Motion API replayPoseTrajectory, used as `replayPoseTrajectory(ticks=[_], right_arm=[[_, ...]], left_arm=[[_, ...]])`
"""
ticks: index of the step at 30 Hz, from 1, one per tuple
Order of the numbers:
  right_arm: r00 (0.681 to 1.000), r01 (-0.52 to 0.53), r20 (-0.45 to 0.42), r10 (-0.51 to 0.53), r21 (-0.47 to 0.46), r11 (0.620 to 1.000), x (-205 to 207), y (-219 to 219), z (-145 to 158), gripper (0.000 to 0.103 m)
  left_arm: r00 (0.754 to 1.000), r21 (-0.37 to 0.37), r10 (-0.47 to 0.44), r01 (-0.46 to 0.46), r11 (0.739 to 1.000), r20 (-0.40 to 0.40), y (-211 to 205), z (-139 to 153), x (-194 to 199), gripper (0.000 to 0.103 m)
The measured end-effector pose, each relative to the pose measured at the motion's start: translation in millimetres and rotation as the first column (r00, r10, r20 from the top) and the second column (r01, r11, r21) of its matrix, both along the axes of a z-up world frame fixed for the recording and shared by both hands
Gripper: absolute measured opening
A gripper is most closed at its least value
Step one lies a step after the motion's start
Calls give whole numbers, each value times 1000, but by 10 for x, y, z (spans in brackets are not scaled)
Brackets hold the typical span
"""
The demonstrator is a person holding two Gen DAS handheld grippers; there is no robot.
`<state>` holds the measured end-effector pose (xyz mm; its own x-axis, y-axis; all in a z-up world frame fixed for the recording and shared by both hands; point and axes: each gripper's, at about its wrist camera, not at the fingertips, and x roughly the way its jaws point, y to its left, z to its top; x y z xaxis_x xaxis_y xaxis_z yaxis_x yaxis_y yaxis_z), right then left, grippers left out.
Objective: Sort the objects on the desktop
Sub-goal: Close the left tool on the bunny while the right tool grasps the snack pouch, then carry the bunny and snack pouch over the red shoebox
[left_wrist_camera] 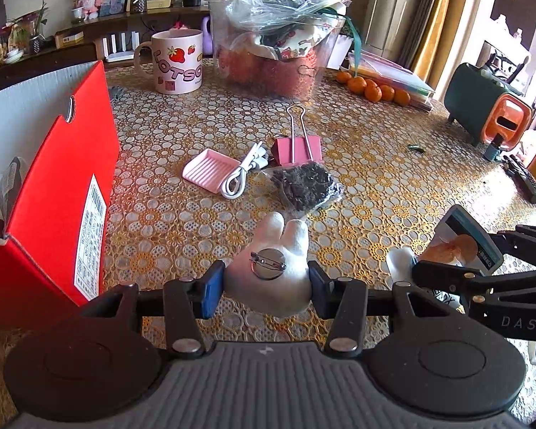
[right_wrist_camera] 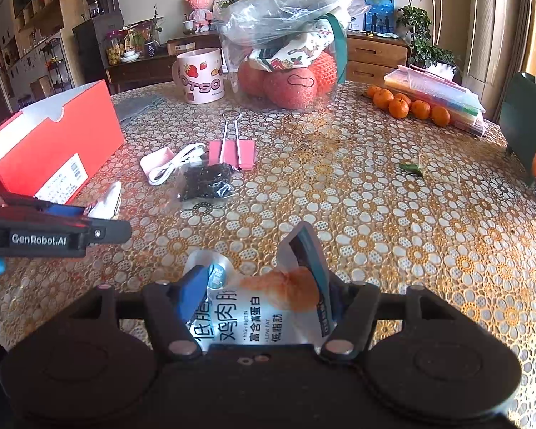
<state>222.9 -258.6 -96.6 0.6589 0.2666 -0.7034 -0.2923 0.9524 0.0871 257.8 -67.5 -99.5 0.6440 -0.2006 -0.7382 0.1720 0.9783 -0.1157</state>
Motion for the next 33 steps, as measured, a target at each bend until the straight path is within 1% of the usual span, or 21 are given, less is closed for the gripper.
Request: replayPoseTrajectory(ticks=[12, 18, 24, 33], right_arm=[[999, -9, 37, 9, 10, 1000, -355, 117, 415, 66], [998, -21, 68, 21, 8, 1000, -499, 261, 649, 66], [996, -36, 83, 34, 17, 999, -602, 434, 861, 66], [988, -102, 115, 98, 23, 995, -628, 874, 1165, 66]], left_arm=[[997, -25, -81, 81, 996, 18, 110, 383, -407, 48], [992, -20, -114, 116, 993, 52, 259, 655, -597, 48], [988, -12, -127, 128, 992, 91, 522, 908, -739, 48], [989, 10, -92, 91, 996, 120, 1053, 1117, -874, 48]])
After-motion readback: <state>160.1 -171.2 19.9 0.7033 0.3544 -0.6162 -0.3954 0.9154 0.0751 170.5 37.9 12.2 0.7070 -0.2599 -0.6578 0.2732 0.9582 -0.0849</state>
